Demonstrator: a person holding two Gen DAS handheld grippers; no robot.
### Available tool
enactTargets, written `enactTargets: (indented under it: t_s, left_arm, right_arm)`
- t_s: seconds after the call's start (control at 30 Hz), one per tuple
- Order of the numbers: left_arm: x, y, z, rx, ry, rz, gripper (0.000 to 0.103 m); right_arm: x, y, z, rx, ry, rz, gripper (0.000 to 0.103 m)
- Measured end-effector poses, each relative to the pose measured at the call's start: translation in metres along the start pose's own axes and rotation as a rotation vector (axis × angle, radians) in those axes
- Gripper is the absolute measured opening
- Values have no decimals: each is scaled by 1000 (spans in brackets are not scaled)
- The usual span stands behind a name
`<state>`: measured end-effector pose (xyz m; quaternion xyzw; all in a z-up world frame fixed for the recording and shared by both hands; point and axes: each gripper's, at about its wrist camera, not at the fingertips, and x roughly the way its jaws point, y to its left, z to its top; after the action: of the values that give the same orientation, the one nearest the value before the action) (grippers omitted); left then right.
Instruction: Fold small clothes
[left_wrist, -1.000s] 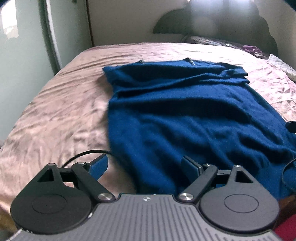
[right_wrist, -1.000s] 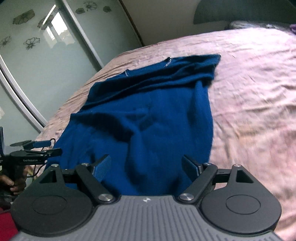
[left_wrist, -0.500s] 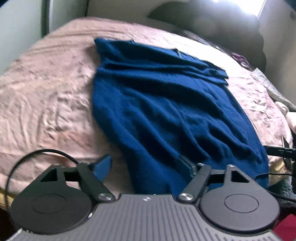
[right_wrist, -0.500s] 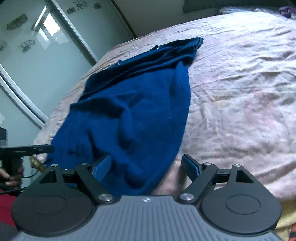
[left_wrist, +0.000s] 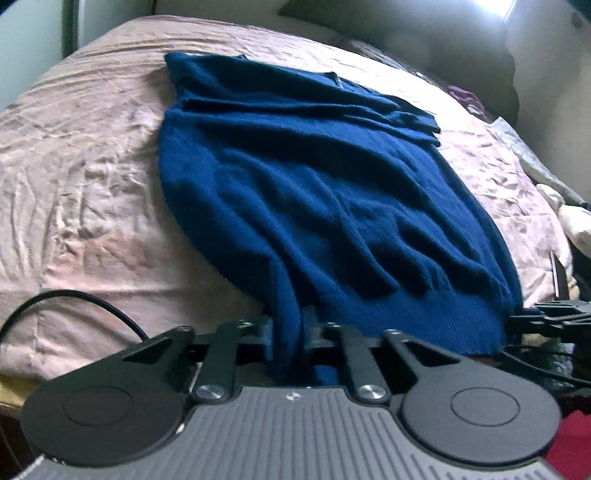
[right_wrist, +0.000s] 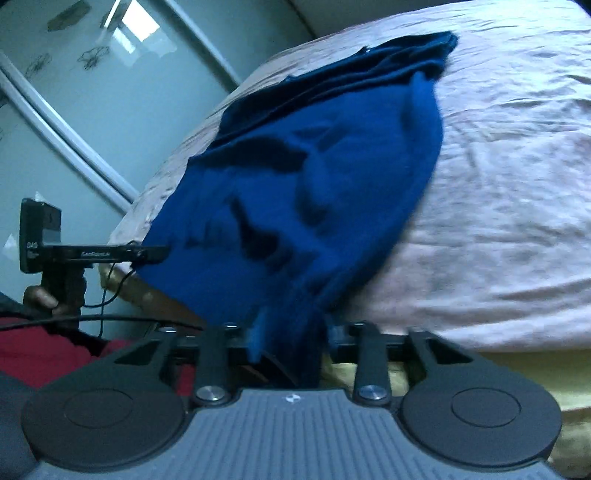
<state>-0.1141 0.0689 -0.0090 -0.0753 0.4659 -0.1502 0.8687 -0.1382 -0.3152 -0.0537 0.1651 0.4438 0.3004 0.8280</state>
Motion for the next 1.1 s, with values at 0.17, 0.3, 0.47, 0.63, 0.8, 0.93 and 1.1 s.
enactTargets:
  t_s: [0.17, 0.3, 0.47, 0.63, 0.8, 0.93, 1.1]
  left_arm:
    - [-7, -6, 0, 32, -31, 0, 9]
    - [-18, -10, 7, 43, -81, -19, 9]
    - [-36, -12, 23, 31, -174, -52, 9]
    - [-46, -15, 41, 8, -255, -41, 9]
    - [-50, -14, 61, -21, -313, -40, 9]
    - [-55, -14, 79, -31, -370, -27, 9]
    - [-56, -15, 108, -35, -438, -8, 9]
  right_arm:
    - [3, 4, 3, -9, -20, 1, 11]
    - [-4, -4, 11, 53, -95, 42, 11]
    - [-17, -5, 34, 66, -227, 95, 11]
    - [-20, 4, 58, 13, -302, 105, 11]
    - [-17, 5, 78, 8, -371, 100, 11]
    - [-16, 5, 96, 1, -427, 81, 11]
    - [-16, -2, 121, 9, -497, 74, 11]
